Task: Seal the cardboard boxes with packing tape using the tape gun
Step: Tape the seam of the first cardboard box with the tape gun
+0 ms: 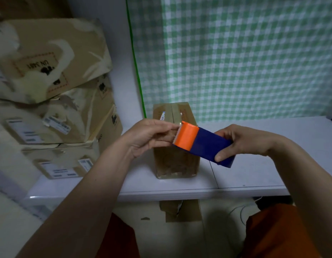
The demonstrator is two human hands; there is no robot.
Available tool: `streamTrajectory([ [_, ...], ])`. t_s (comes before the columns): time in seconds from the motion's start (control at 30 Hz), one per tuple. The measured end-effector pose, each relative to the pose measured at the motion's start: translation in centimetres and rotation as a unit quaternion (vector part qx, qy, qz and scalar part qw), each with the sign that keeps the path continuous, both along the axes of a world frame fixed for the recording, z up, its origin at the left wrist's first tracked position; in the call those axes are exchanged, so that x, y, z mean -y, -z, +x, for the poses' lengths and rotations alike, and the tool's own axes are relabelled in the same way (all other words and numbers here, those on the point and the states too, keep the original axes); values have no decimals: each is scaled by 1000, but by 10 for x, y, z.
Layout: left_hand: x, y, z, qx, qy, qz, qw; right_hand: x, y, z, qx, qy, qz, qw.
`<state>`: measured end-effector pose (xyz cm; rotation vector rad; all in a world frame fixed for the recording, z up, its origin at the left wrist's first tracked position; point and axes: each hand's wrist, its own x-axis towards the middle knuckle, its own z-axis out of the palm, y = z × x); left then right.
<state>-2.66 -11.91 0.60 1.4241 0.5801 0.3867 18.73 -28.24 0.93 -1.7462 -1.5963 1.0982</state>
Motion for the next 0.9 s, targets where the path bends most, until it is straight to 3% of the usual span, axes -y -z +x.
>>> streamTrajectory([
  [0.2, 7, 28, 0, 7, -155, -42, 987, -12, -12, -26, 27, 15, -13, 999],
  [0.5, -4, 75, -26, 28, -388, -10, 921, -26, -16, -38, 90, 73, -40, 993],
  [0.9, -10, 83, -5, 9, -476, 26, 879, -58, -41, -53, 235, 112, -40, 965],
])
